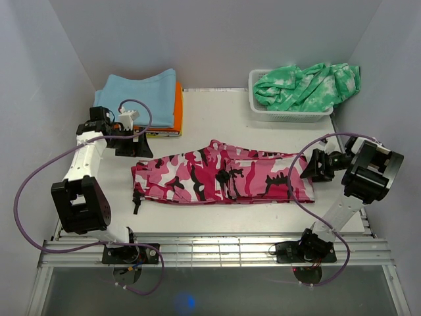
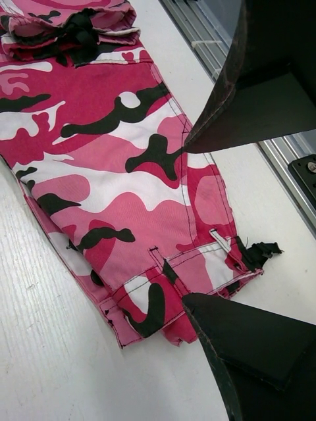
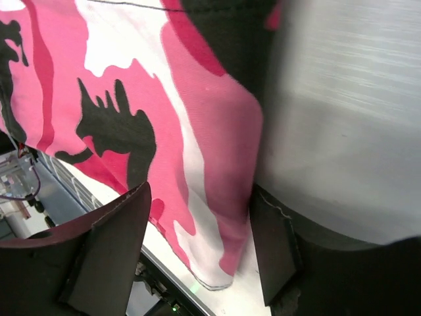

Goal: Fold and stack the trousers
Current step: Fold the trousers

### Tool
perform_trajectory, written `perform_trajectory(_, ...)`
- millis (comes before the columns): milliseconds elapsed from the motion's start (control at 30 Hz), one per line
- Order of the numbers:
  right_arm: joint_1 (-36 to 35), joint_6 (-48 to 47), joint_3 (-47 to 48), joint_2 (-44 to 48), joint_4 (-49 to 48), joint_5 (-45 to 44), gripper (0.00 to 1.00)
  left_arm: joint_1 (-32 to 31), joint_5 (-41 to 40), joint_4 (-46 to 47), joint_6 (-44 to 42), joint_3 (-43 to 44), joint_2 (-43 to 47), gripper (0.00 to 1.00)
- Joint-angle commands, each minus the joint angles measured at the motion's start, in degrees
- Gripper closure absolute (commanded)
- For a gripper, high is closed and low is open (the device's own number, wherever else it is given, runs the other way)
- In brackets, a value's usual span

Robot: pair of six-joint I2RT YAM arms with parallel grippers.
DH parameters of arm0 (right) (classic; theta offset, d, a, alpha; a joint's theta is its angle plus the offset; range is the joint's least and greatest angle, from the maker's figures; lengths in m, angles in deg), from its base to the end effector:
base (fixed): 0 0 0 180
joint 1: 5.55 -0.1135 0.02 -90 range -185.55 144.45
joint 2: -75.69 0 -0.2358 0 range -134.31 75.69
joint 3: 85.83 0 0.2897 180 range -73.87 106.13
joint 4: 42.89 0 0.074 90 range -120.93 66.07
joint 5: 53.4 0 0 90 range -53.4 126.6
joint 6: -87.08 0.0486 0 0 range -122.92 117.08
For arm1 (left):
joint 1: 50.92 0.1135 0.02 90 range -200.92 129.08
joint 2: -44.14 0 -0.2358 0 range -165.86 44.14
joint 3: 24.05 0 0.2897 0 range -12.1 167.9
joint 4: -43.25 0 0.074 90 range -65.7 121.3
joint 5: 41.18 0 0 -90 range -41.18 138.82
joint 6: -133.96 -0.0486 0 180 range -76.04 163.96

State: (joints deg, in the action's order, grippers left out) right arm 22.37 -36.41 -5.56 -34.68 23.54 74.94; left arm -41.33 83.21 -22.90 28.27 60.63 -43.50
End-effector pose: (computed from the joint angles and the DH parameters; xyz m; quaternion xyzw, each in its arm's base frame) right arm 0.3145 -0.1325 0.0779 -0.0271 0.9428 0.3093 0.1211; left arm 0.3401 0.0296 0.2275 0.1035 0.9353 -0.2458 0.2326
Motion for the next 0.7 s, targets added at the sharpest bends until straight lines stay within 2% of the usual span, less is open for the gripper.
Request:
perform_trajectory(0,1.0,-2.1,0.8,-1.1,-2.9,-5.1,0.31,0.0,1.5,0.7,-0.9,0.9,1.2,0.02)
perform_trajectory(133,1.3,-2.5,-2.8,-0.8,-5.9,-6.8,0.32,0.1,0.3,0.7,-0.8,-0.8,1.9,0.02)
perform_trajectory(233,1.3,-2.3,-5.0,-1.2,-6.7,-4.3,0.43,0.1,-0.3,0.8,1.0,-2.5,2.2,0.02)
perform_trajectory(333,1.3,-1.6,-6.5,-1.1,-8.2,-1.2,0.44,2.4,0.1,1.9,4.9,-4.0,1.9,0.02)
perform_trajectory(433,1.2,1.1,-7.8,-0.1,-10.4,2.1,0.58,6.9,3.4,1.7,6.7,-3.7,-0.4,0.02)
perform_trajectory(500,1.2,2.0,-7.6,0.3,-10.3,3.1,0.84,8.7,5.0,-0.6,5.8,-2.6,-1.9,0.02)
perform_trajectory(533,1.3,2.0,-7.1,0.8,-9.9,3.0,0.92,9.0,4.8,-1.5,5.6,-2.6,-2.6,0.02)
perform_trajectory(667,1.9,0.4,-4.4,5.2,-6.6,2.6,0.92,9.3,1.5,-2.4,2.8,-4.5,-3.3,0.02)
